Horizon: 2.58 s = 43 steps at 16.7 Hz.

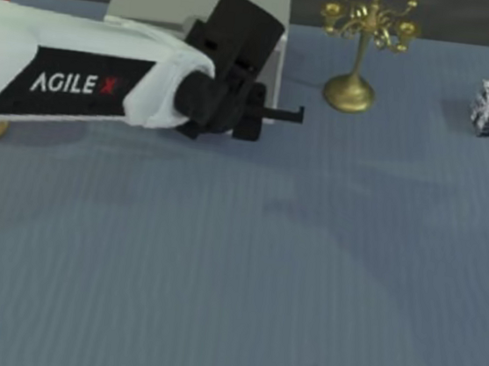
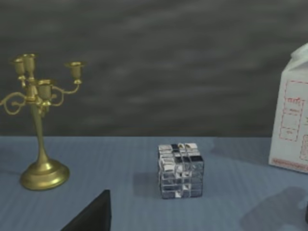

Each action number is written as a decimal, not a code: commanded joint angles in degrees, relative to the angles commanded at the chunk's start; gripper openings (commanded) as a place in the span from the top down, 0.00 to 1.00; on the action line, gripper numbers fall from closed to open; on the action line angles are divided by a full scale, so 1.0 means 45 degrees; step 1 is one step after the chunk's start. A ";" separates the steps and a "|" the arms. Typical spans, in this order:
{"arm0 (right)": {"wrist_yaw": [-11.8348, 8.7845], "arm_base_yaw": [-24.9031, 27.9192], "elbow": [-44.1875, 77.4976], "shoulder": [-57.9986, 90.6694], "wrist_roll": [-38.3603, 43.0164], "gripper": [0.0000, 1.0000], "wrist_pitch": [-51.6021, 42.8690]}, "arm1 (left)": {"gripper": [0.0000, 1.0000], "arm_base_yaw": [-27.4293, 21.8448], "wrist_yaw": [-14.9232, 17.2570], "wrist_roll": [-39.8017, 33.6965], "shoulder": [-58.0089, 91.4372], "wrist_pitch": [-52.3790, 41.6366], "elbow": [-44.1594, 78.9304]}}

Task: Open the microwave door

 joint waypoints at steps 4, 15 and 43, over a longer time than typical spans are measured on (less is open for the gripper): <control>0.0000 0.0000 0.0000 0.0000 0.0000 0.00 0.0000 | 1.00 0.0000 0.0000 0.0000 0.0000 0.0000 0.0000; 0.0000 0.0000 0.0000 0.0000 0.0000 0.00 0.0000 | 1.00 0.0000 0.0000 0.0000 0.0000 0.0000 0.0000; 0.0000 0.0000 0.0000 0.0000 0.0000 0.00 0.0000 | 1.00 0.0145 0.0570 0.0750 -0.0528 0.0488 -0.0824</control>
